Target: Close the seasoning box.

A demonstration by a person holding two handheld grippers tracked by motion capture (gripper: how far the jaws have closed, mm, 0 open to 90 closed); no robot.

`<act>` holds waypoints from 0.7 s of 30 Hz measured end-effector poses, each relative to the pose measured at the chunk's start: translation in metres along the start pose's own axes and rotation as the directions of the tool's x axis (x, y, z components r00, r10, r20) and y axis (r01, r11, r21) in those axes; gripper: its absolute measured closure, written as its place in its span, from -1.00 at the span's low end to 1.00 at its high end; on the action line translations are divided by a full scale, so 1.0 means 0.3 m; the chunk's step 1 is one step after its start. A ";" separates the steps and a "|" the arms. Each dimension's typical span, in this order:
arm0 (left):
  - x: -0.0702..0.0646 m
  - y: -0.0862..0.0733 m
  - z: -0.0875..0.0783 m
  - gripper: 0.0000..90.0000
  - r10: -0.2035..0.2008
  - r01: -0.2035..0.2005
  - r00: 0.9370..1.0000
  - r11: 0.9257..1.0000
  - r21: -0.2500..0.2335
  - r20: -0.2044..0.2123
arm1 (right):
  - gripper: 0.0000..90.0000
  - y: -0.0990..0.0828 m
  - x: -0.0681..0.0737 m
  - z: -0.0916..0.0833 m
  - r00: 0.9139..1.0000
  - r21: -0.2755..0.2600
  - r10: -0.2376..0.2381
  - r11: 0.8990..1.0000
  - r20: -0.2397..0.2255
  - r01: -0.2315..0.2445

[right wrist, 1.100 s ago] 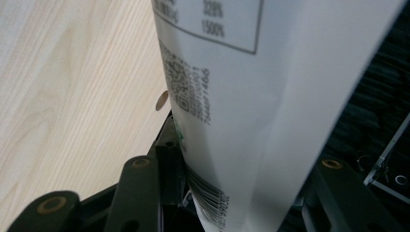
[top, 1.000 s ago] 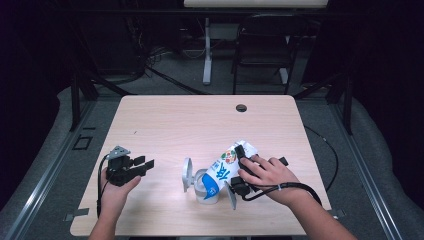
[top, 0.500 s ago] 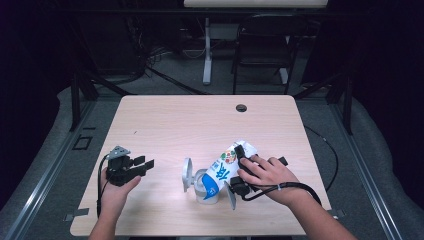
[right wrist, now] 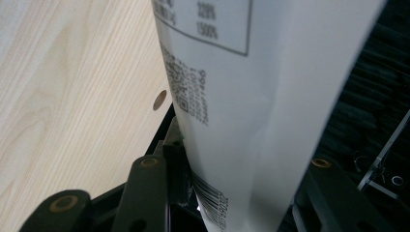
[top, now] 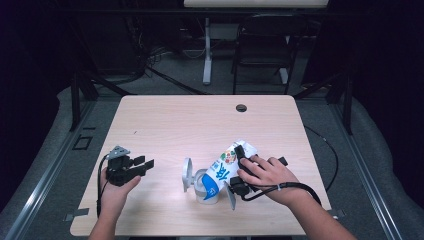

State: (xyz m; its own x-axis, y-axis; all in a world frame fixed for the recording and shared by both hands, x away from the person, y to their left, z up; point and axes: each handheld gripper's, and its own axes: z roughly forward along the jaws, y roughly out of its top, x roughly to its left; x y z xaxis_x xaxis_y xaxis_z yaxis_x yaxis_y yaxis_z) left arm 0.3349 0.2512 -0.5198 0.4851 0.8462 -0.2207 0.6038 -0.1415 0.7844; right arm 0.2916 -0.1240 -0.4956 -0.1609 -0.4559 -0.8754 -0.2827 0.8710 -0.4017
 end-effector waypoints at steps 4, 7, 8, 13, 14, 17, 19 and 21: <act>0.001 0.000 0.000 0.19 0.001 -0.001 1.000 1.000 0.001 -0.002 | 0.35 0.001 0.000 0.000 1.000 0.003 0.003 1.000 0.001 -0.003; 0.002 0.000 -0.001 0.19 -0.001 0.001 1.000 1.000 -0.001 -0.002 | 0.36 0.001 0.000 0.000 1.000 0.001 0.003 1.000 0.003 -0.003; 0.002 0.000 -0.001 0.19 -0.001 0.001 1.000 1.000 -0.002 -0.002 | 0.36 0.001 0.000 0.000 1.000 0.002 0.005 1.000 0.002 -0.005; 0.001 0.000 -0.001 0.19 0.000 0.000 1.000 1.000 -0.001 -0.002 | 0.36 0.002 -0.002 -0.003 1.000 0.009 0.002 1.000 0.002 -0.002; 0.001 0.000 -0.001 0.19 0.000 0.000 1.000 1.000 -0.001 -0.002 | 0.36 0.002 -0.002 -0.003 1.000 0.009 0.002 1.000 0.002 -0.002; 0.001 0.000 -0.001 0.19 -0.001 0.001 1.000 1.000 -0.002 -0.002 | 0.37 0.003 -0.002 -0.004 1.000 0.012 0.005 1.000 -0.002 -0.005; 0.001 0.000 -0.001 0.19 -0.001 0.001 1.000 1.000 -0.002 -0.003 | 0.38 0.003 -0.002 -0.004 1.000 0.011 0.006 1.000 -0.001 -0.006; 0.001 0.000 -0.001 0.19 -0.001 0.001 1.000 1.000 -0.002 -0.003 | 0.38 0.003 -0.003 -0.005 1.000 0.014 0.005 1.000 -0.001 -0.005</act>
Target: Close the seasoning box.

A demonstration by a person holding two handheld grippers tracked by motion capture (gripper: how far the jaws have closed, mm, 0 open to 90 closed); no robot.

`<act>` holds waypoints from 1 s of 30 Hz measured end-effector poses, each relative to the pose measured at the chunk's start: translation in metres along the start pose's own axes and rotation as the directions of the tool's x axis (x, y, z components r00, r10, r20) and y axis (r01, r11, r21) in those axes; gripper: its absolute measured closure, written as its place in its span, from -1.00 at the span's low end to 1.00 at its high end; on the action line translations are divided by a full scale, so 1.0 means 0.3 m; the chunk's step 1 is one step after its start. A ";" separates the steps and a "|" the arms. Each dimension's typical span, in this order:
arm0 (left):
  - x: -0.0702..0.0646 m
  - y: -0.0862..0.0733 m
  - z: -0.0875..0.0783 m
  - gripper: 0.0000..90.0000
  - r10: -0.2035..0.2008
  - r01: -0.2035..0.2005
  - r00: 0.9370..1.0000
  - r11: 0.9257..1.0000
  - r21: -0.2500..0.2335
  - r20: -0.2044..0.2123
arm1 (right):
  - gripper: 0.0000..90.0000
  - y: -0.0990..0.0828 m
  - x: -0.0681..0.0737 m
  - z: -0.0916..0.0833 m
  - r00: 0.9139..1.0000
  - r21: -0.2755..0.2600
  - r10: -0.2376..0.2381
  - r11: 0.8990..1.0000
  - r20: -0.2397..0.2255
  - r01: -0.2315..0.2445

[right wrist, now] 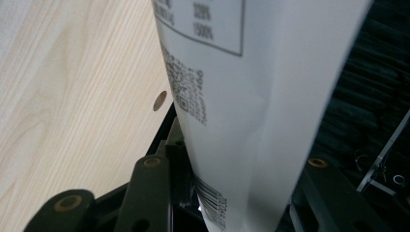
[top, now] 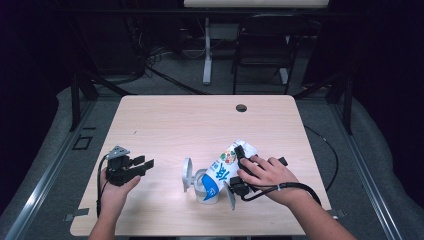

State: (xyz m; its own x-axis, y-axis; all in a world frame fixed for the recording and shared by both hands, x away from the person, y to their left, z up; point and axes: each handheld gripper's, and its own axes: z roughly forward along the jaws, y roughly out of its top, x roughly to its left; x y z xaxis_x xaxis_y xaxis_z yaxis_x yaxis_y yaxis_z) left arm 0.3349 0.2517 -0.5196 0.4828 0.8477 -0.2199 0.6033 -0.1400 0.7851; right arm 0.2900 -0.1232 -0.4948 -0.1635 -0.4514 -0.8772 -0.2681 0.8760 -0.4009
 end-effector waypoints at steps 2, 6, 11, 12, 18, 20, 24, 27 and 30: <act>0.000 0.000 0.000 0.19 0.000 0.000 1.000 1.000 0.000 0.000 | 0.39 0.000 0.000 0.000 1.000 0.001 0.000 1.000 0.000 0.000; 0.000 0.000 -0.001 0.19 -0.001 0.001 1.000 1.000 -0.002 0.000 | 0.39 0.001 0.000 0.000 1.000 0.002 0.002 1.000 0.000 -0.002; -0.001 0.000 -0.001 0.19 -0.001 0.001 1.000 1.000 -0.001 0.000 | 0.39 0.001 -0.001 0.000 1.000 -0.004 0.003 1.000 0.001 -0.003; -0.001 0.000 -0.001 0.19 -0.001 0.001 1.000 1.000 -0.002 0.000 | 0.39 0.001 -0.001 0.000 1.000 -0.004 0.004 1.000 0.001 -0.004; 0.001 0.000 -0.002 0.19 -0.002 0.002 1.000 1.000 -0.002 -0.001 | 0.40 0.001 -0.003 -0.001 1.000 -0.008 -0.007 1.000 0.006 0.007; 0.001 0.000 -0.002 0.19 -0.002 0.002 1.000 1.000 -0.003 0.000 | 0.40 0.001 -0.003 -0.001 1.000 -0.009 -0.006 1.000 0.006 0.006; 0.001 0.000 -0.002 0.19 -0.002 0.002 1.000 1.000 -0.001 -0.001 | 0.40 0.001 -0.002 -0.001 1.000 -0.010 -0.001 1.000 0.008 0.001; 0.002 0.000 -0.002 0.19 -0.003 0.003 1.000 1.000 -0.004 0.000 | 0.40 0.001 -0.002 -0.001 1.000 -0.012 -0.001 1.000 0.009 0.001; 0.001 0.000 -0.001 0.19 -0.001 0.001 1.000 1.000 0.000 -0.001 | 0.40 0.002 -0.003 -0.001 1.000 -0.009 -0.001 1.000 0.008 0.001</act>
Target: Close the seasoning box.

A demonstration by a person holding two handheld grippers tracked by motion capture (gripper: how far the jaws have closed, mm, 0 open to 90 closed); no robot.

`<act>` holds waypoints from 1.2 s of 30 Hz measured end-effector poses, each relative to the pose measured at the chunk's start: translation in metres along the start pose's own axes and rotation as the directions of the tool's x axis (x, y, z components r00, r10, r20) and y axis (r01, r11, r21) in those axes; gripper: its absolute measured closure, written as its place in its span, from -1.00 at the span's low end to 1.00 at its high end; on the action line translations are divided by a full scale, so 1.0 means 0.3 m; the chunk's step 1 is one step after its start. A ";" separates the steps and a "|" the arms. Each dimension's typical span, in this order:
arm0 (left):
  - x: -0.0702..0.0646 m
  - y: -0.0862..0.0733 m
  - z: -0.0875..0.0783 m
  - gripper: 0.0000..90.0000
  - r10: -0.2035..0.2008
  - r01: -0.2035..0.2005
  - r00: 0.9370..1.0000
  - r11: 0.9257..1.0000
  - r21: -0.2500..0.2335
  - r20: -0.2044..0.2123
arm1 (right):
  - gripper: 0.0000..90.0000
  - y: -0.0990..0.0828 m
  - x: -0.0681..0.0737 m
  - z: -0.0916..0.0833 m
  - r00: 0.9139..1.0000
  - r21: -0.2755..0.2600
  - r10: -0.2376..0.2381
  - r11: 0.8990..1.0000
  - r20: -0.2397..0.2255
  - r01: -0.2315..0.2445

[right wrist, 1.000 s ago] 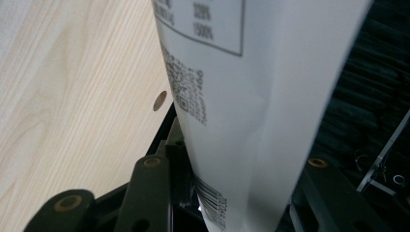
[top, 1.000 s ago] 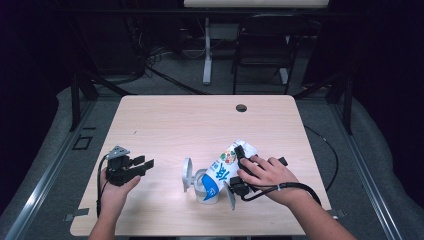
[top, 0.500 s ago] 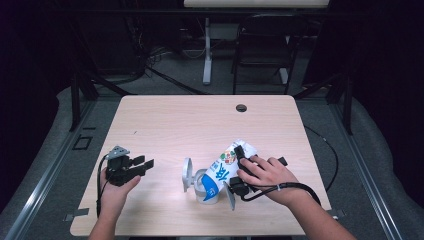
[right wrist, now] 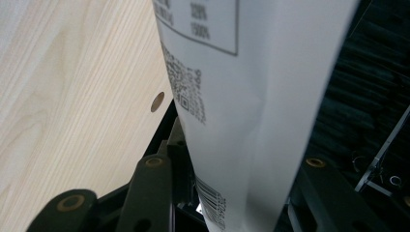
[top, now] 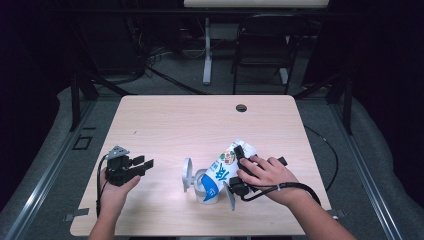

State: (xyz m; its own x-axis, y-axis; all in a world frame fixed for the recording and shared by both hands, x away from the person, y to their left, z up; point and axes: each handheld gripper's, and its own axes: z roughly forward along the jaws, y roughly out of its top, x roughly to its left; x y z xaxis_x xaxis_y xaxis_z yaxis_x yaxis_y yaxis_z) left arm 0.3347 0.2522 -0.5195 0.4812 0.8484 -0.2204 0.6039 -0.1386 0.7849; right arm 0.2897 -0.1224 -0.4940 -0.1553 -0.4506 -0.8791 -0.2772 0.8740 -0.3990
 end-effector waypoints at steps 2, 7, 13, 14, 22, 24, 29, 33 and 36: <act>-0.001 0.000 0.001 0.19 0.002 -0.002 1.000 1.000 0.002 0.001 | 0.40 0.000 -0.001 0.001 1.000 -0.002 -0.001 1.000 -0.002 0.001; -0.001 0.000 0.001 0.19 0.002 -0.002 1.000 1.000 0.003 0.001 | 0.40 0.000 -0.001 0.000 1.000 -0.001 -0.006 1.000 0.002 0.006; 0.000 -0.001 0.002 0.19 0.002 -0.002 1.000 1.000 0.005 0.001 | 0.40 0.000 -0.001 0.001 1.000 -0.003 -0.009 1.000 0.008 0.009; -0.001 -0.001 0.002 0.19 0.002 -0.002 1.000 1.000 0.005 0.001 | 0.40 0.000 -0.001 -0.001 1.000 0.001 -0.006 1.000 0.006 0.006; -0.001 -0.001 0.002 0.19 0.002 -0.002 1.000 1.000 0.004 0.001 | 0.40 0.000 -0.003 0.002 1.000 -0.011 -0.014 1.000 0.012 0.014; -0.001 0.000 0.002 0.19 0.002 -0.002 1.000 1.000 0.004 0.000 | 0.40 0.000 -0.003 0.003 1.000 -0.011 -0.014 1.000 0.014 0.014; 0.000 0.000 0.001 0.19 0.003 -0.003 1.000 1.000 0.003 0.000 | 0.40 0.001 -0.005 0.002 1.000 -0.008 -0.020 1.000 0.016 0.020; 0.000 0.000 0.001 0.19 0.002 -0.002 1.000 1.000 0.003 -0.001 | 0.40 0.000 -0.005 0.003 1.000 -0.010 -0.020 1.000 0.015 0.020; 0.000 0.000 0.001 0.19 0.003 -0.003 1.000 1.000 0.002 -0.001 | 0.41 0.000 -0.005 0.003 1.000 -0.009 -0.019 1.000 0.015 0.019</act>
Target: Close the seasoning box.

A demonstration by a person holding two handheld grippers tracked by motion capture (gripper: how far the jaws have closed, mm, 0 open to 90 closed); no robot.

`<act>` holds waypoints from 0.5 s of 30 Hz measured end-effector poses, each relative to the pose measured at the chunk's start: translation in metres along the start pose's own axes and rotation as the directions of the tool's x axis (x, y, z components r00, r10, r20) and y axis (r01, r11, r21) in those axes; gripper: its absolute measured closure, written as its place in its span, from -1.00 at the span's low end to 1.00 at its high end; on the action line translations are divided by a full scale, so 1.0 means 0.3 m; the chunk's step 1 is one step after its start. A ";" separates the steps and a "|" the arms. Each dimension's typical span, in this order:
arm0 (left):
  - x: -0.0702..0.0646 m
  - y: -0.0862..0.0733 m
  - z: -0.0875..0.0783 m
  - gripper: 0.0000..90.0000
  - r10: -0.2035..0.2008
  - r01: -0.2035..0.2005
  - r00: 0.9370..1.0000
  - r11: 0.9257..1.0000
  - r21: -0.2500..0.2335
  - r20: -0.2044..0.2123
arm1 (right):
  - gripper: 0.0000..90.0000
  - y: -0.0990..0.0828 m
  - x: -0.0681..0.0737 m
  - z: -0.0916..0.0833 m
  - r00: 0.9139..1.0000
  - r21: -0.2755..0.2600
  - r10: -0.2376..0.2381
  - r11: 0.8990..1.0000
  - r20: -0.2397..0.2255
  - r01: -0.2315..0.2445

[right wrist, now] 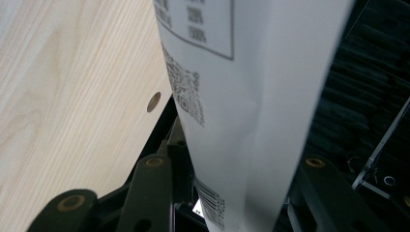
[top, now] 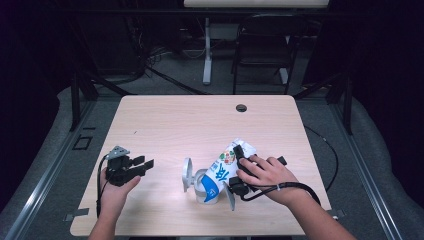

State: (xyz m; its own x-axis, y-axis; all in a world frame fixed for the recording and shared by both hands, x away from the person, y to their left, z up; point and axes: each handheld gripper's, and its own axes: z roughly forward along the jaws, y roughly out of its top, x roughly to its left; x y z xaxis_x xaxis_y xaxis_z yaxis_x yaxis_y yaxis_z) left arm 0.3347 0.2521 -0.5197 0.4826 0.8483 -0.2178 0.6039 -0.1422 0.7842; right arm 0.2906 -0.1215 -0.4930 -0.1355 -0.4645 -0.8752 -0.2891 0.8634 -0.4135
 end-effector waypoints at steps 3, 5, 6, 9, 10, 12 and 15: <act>0.000 0.000 0.000 0.19 0.001 -0.001 1.000 1.000 0.001 0.000 | 0.41 0.000 0.001 0.001 1.000 -0.004 0.005 1.000 0.002 -0.005; -0.001 0.000 0.000 0.19 0.000 0.000 1.000 1.000 0.000 0.000 | 0.41 0.000 0.000 0.000 1.000 -0.003 0.006 1.000 0.001 -0.006; -0.001 0.000 0.000 0.19 0.001 -0.001 1.000 1.000 0.000 0.000 | 0.41 0.000 0.001 -0.001 1.000 -0.004 0.005 1.000 0.002 -0.005; 0.000 0.000 -0.001 0.19 0.001 -0.001 1.000 1.000 0.002 -0.001 | 0.41 0.000 0.000 -0.002 1.000 -0.003 0.004 1.000 0.002 -0.003; 0.000 0.000 -0.001 0.19 0.000 0.000 1.000 1.000 0.002 -0.001 | 0.41 0.000 0.001 -0.001 1.000 -0.009 0.007 1.000 0.001 -0.007; 0.000 0.000 -0.001 0.19 0.000 0.000 1.000 1.000 0.001 -0.002 | 0.41 0.000 0.001 -0.001 1.000 -0.009 0.008 1.000 0.001 -0.008; 0.001 -0.001 -0.001 0.19 -0.001 0.001 1.000 1.000 0.001 -0.002 | 0.41 0.000 0.001 -0.001 1.000 -0.008 0.008 1.000 0.002 -0.008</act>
State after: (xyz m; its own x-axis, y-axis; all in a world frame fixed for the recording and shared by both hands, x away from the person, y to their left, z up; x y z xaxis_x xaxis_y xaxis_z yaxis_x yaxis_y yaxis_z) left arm 0.3345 0.2524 -0.5197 0.4812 0.8493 -0.2172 0.6047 -0.1422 0.7837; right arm 0.2903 -0.1217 -0.4932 -0.1361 -0.4569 -0.8791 -0.2957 0.8656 -0.4041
